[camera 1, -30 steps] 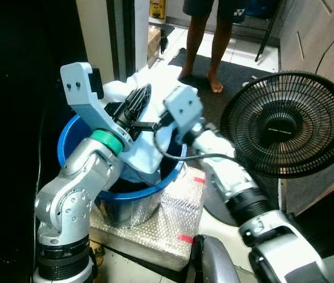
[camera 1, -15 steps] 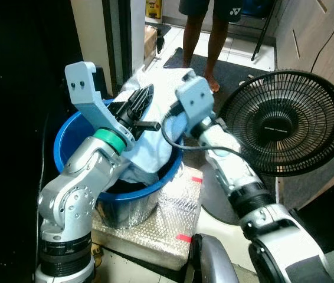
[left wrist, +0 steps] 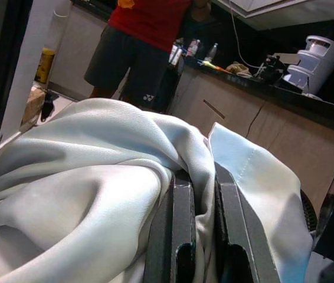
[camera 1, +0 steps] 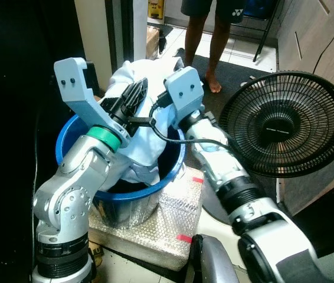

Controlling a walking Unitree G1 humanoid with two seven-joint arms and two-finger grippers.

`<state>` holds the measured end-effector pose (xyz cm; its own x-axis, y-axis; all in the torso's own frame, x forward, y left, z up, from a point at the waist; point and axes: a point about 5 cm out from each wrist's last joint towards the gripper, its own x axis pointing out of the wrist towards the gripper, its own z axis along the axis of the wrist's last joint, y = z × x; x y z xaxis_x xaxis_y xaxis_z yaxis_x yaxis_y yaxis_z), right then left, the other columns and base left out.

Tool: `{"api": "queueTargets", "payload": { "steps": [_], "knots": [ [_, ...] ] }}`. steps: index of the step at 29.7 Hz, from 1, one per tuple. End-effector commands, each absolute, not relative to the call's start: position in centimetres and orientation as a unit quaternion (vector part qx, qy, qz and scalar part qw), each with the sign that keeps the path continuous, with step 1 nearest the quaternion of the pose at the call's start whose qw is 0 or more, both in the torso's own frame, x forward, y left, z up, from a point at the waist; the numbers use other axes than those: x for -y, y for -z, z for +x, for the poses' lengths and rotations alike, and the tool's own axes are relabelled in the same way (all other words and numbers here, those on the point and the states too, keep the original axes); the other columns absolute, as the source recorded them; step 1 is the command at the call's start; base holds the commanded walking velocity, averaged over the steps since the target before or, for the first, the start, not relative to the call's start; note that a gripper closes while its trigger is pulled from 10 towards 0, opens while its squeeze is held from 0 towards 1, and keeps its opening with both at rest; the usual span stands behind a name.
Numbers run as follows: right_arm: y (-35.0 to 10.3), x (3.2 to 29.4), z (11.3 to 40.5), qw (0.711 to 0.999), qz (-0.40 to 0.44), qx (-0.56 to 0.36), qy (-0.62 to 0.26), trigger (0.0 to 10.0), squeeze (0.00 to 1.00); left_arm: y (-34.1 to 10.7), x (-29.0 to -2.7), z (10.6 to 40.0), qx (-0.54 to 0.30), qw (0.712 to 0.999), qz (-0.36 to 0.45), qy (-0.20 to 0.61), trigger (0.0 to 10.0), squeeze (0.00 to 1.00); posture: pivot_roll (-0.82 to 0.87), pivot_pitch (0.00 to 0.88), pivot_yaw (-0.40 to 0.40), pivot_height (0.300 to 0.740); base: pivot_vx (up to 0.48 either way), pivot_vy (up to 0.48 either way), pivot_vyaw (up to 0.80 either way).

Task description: Clothes washing

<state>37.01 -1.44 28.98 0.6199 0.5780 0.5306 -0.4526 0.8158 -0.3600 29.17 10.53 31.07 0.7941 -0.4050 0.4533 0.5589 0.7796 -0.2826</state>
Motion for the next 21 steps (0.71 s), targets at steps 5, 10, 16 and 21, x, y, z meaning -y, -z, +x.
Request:
{"api": "queueTargets", "payload": {
  "steps": [5,10,16,21],
  "knots": [
    [-29.0,-0.5,35.7,0.874,-0.052,0.335,-0.347,0.0,0.0,-30.5,-9.8,29.3,0.168,0.926,-0.204,0.27,10.0,0.0,0.11,0.148,-0.059,0.486,0.0,0.0,0.0],
    [-28.6,-0.3,35.9,0.879,-0.04,0.325,-0.346,0.0,0.0,-30.4,-9.8,29.3,0.167,0.926,-0.204,0.27,10.0,0.0,0.11,0.149,-0.057,0.486,0.0,0.0,0.0],
    [-28.3,0.2,36.1,0.885,-0.03,0.316,-0.34,0.0,0.0,-30.4,-9.8,29.3,0.166,0.926,-0.204,0.271,10.0,0.0,0.1,0.15,-0.055,0.486,0.0,0.0,0.0],
    [-28.3,0.4,36.1,0.886,-0.025,0.316,-0.34,0.0,0.0,-30.4,-9.8,29.3,0.167,0.926,-0.202,0.271,10.0,0.0,0.1,0.15,-0.054,0.486,0.0,0.0,0.0]
  ]
}}
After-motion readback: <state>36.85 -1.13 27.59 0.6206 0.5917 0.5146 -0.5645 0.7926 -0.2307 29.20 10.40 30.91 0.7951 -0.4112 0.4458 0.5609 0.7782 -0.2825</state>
